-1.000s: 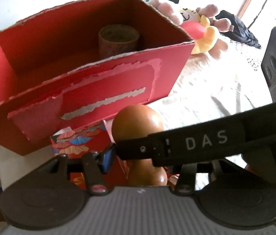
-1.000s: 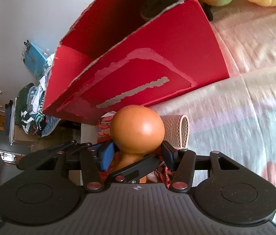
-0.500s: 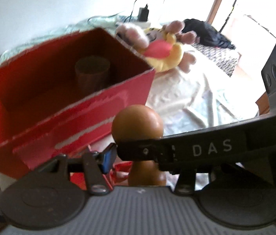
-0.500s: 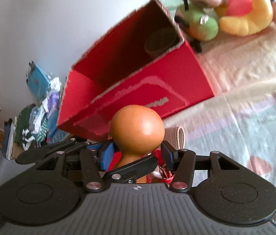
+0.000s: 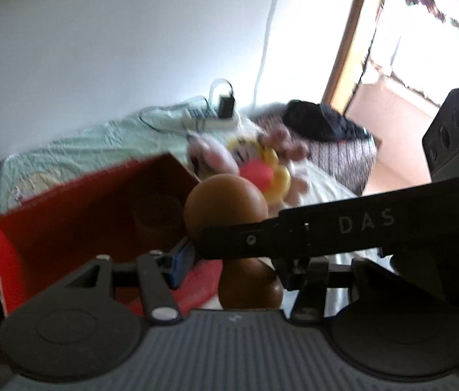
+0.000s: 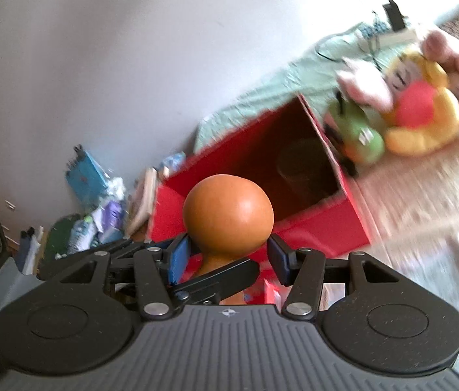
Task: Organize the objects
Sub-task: 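Carry the gourd with the right gripper into the red box and lower it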
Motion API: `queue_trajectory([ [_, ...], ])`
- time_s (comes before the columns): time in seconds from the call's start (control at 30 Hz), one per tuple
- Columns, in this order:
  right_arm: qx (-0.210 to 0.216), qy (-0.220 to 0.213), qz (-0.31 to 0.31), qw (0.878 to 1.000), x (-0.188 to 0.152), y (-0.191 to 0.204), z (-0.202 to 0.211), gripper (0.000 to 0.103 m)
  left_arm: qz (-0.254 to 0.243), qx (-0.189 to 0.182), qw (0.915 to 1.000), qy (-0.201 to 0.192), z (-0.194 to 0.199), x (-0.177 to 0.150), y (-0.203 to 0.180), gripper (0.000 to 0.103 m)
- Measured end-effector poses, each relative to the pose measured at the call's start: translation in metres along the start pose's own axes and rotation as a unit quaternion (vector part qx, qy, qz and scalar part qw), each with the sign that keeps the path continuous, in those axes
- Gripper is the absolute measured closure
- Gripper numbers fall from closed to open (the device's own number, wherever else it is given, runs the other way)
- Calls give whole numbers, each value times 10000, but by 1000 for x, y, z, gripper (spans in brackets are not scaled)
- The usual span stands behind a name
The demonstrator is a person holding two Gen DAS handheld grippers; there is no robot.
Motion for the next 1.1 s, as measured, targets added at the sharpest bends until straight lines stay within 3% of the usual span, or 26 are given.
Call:
queue_trajectory([
  [0.2, 139, -23, 677, 9976, 43, 27, -31, 48, 338, 304, 9986, -268, -11, 29, 36, 53],
  [0.4, 238, 184, 1353, 9903, 63, 38, -74, 48, 811, 530, 9952, -159, -44, 38, 73, 53],
  [0.8, -52, 1387, 1673, 9761, 53, -8, -166, 48, 1319, 943, 9823, 940, -128, -4, 135, 53],
  [1.03, -288, 1969, 1714, 9649, 37, -27, -194, 49, 1319, 1175, 9680, 1784, -156, -36, 150, 53],
  [1.1, -435, 2022, 1768, 9623, 36, -32, -197, 49, 1363, 1138, 9667, 1841, -156, -37, 150, 52],
])
Point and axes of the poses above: each gripper's, at about its wrist camera, not at the fingertips, and z roughly against the way its jaws point, y to its left, x to its top, the point moved 8 cm from there along -z, roughly the way its jaws point, and after that the axes turned 2 degrees about x, right-handed, at the moved point
